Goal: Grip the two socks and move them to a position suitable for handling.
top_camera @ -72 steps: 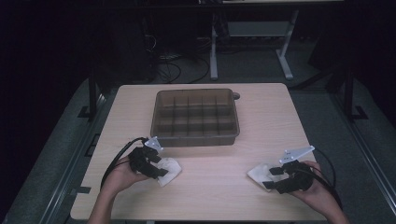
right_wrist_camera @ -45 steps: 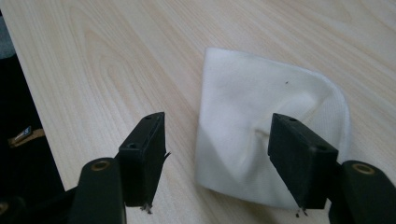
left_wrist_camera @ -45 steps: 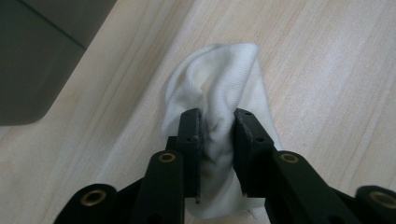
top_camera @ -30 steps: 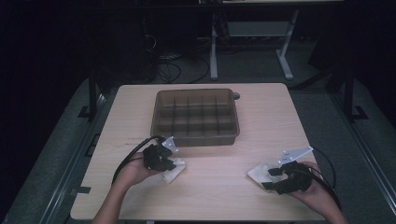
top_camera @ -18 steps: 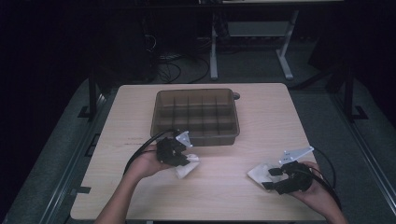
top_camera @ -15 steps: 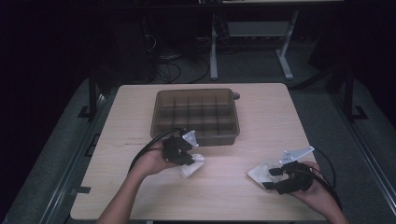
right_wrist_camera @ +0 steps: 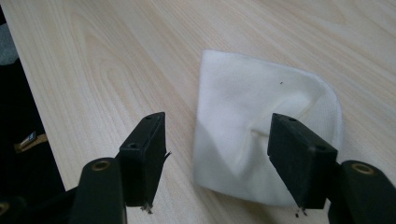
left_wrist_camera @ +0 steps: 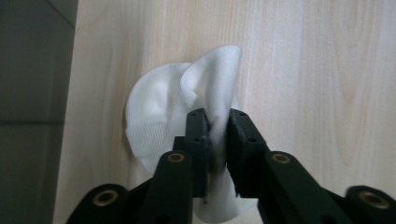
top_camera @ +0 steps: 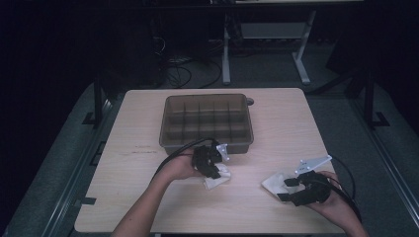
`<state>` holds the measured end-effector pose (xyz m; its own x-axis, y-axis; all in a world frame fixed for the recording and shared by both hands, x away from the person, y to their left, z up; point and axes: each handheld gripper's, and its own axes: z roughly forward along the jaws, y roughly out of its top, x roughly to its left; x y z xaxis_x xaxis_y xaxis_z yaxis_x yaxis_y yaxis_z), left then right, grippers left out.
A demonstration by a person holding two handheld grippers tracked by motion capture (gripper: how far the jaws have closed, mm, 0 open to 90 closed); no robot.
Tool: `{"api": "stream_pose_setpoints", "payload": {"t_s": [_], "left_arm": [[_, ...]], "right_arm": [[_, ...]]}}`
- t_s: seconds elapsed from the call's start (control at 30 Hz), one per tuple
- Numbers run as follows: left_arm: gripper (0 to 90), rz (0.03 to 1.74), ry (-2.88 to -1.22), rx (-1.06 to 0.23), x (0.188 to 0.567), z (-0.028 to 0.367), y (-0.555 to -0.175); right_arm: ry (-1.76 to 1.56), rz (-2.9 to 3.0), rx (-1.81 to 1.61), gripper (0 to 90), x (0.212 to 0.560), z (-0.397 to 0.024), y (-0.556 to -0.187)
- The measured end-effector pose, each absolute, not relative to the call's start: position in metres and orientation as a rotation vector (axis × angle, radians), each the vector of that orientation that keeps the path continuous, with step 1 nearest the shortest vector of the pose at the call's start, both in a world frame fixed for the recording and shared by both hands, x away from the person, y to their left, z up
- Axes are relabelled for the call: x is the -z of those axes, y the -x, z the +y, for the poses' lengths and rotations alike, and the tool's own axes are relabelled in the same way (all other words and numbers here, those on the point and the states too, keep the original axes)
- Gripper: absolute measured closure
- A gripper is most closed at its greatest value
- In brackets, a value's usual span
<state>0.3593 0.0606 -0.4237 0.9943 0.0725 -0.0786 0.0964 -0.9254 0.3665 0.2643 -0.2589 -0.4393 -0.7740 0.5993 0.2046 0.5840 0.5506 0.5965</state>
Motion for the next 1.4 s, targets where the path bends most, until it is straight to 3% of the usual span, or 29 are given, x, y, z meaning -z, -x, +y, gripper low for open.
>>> {"api": "stream_pose_setpoints", "payload": {"t_s": [0.13,0.23,0.33,0.5,0.6,0.7,0.8,0.87,1.13,1.4], "left_arm": [[59.7,0.139,-2.762,0.11,0.426,0.057,-0.36],[53.4,0.171,-2.754,0.119,0.421,0.061,-0.36],[53.0,0.189,-2.713,0.118,0.411,0.071,-0.359],[64.0,0.265,-2.687,0.127,0.402,0.089,-0.361],[56.9,0.315,-2.699,0.137,0.406,0.091,-0.361],[57.3,0.34,-2.719,0.146,0.414,0.09,-0.362],[79.5,0.261,-2.763,0.126,0.419,0.088,-0.36],[86.2,0.216,-2.765,0.118,0.418,0.087,-0.36],[86.1,0.17,-2.753,0.039,0.401,0.09,-0.363],[80.1,0.104,-2.77,0.054,0.403,0.076,-0.34]], "right_arm": [[-1.043,2.747,-1.043,37.2,0.44,-0.26,-0.264],[-1.049,2.749,-1.038,37.3,0.44,-0.259,-0.264],[-1.039,2.744,-1.041,37.5,0.438,-0.258,-0.263],[-1.04,2.741,-1.041,37.7,0.437,-0.258,-0.262],[-1.035,2.741,-1.033,37.8,0.437,-0.257,-0.262],[-1.027,2.743,-1.037,37.9,0.438,-0.256,-0.263],[-1.03,2.746,-1.032,37.9,0.438,-0.255,-0.262],[-1.028,2.74,-1.039,38.0,0.437,-0.256,-0.262],[-1.039,2.741,-1.041,38.1,0.438,-0.255,-0.263],[-1.031,2.737,-1.038,38.1,0.436,-0.254,-0.261]]}}
